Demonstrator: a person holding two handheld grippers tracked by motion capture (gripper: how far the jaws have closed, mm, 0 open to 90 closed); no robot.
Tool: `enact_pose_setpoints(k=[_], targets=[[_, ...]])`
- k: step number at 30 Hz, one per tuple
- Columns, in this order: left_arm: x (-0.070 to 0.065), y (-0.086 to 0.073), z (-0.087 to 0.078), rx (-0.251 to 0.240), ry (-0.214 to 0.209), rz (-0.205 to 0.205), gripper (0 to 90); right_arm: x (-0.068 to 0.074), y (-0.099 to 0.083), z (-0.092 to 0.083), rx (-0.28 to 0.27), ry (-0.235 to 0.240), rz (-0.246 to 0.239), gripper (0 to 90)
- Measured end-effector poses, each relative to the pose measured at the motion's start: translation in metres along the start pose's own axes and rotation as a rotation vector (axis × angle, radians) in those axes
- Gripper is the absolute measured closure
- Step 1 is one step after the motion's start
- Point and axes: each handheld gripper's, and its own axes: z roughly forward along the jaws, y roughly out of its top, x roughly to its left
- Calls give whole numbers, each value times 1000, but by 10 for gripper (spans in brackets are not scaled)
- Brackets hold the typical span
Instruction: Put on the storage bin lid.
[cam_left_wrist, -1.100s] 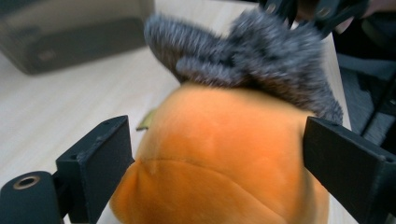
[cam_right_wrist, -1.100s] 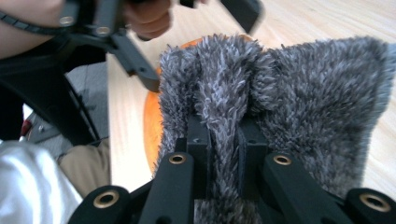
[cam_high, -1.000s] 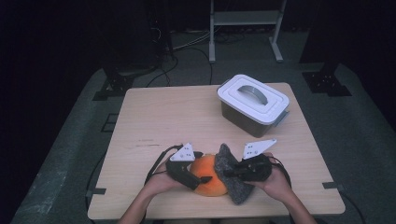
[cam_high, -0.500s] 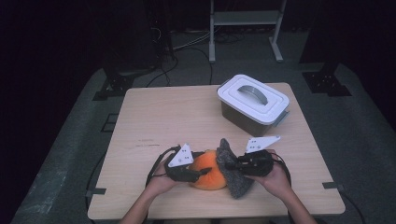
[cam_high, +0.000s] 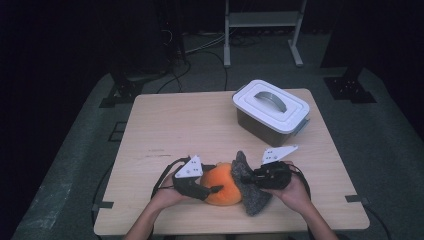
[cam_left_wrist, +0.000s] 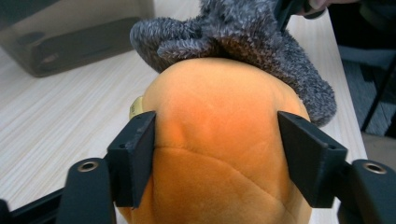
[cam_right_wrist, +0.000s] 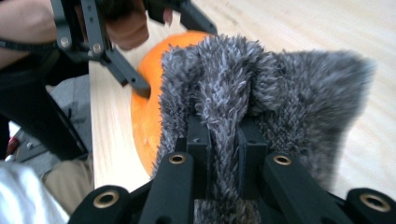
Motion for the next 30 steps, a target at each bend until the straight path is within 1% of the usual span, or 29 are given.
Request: enact_pose_setpoints(k=[1, 2, 4, 6, 8, 9, 11, 12, 13, 14, 15, 17, 19, 20, 21, 22, 23, 24, 25, 26, 27, 28, 29, 30], targets=[[0, 0, -1, 5, -3, 8, 326, -1, -1, 0, 3, 13, 0, 780], [0, 1, -1, 12, -2, 6, 331, -3, -2, -2, 7, 21, 3, 780], [1, 0, -2, 11, -4, 1, 332, -6, -6, -4, 39, 1, 5, 780], [1, 0, -2, 11, -1, -2, 332, -10, -11, -7, 55, -11, 32, 781], [1, 0, -3, 14, 1, -5, 332, -6, -9, -11, 40, -38, 22, 783], [1, 0, -3, 11, 2, -7, 331, -2, -5, -13, 16, -41, 7, 784], [2, 0, -3, 8, -1, -17, 322, 4, -1, -14, -15, -15, -15, 783], [3, 1, -3, 4, -1, -24, 302, 7, 1, -11, -7, -1, -28, 782], [4, 2, -3, 2, -9, -32, 275, 10, 1, -6, 22, 5, -39, 779], [4, 3, -2, 3, -15, -35, 248, 11, -1, 0, 46, 15, -46, 778], [4, 4, -2, 3, -17, -31, 223, 12, -2, 4, 55, 26, -50, 779], [6, 5, -3, -14, -27, -58, 179, 14, -2, 5, 63, 46, -61, 780], [8, 5, -2, -20, -19, -83, 120, 15, -2, 5, 71, 55, -70, 780], [10, 5, -2, -12, -23, -85, 90, 15, -3, 6, 73, 71, -69, 779], [10, 5, 0, -10, -26, -99, 81, 15, -4, 6, 82, 94, -60, 779], [11, 3, 3, -4, -24, -116, 57, 15, -4, 7, 84, 104, -60, 779], [13, 2, 5, 14, -40, -140, 37, 16, -4, 7, 85, 104, -64, 779], [14, 0, 7, 28, -70, -165, 42, 16, -4, 7, 88, 103, -64, 779], [14, -1, 8, 40, -70, -151, 59, 16, -3, 7, 87, 98, -67, 780], [12, -1, 8, 45, -59, -127, 122, 15, -3, 7, 85, 88, -66, 781], [11, 0, 6, 45, -52, -118, 200, 15, -3, 6, 85, 79, -63, 783], [11, 2, 5, 47, -41, -111, 258, 13, -2, 5, 83, 74, -59, 785], [11, 2, 3, 29, -16, -108, 312, 12, -2, 3, 72, 65, -54, 788], [10, 2, 3, 15, -2, -108, 347, 10, 0, 1, 58, 46, -48, 790]])
